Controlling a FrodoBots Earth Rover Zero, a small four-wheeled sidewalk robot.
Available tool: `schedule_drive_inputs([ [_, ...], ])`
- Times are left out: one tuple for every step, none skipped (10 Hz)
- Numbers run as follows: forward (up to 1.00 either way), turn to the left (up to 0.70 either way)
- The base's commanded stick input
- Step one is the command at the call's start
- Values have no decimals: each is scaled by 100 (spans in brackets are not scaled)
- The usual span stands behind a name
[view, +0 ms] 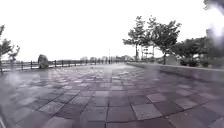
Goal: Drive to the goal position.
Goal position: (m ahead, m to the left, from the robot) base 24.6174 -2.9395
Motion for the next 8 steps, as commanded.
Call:
schedule_drive_inputs([
  [100,1],
  [100,1],
  [100,1],
  [100,1],
  [100,1],
  [100,1],
  [100,1],
  [100,1],
])
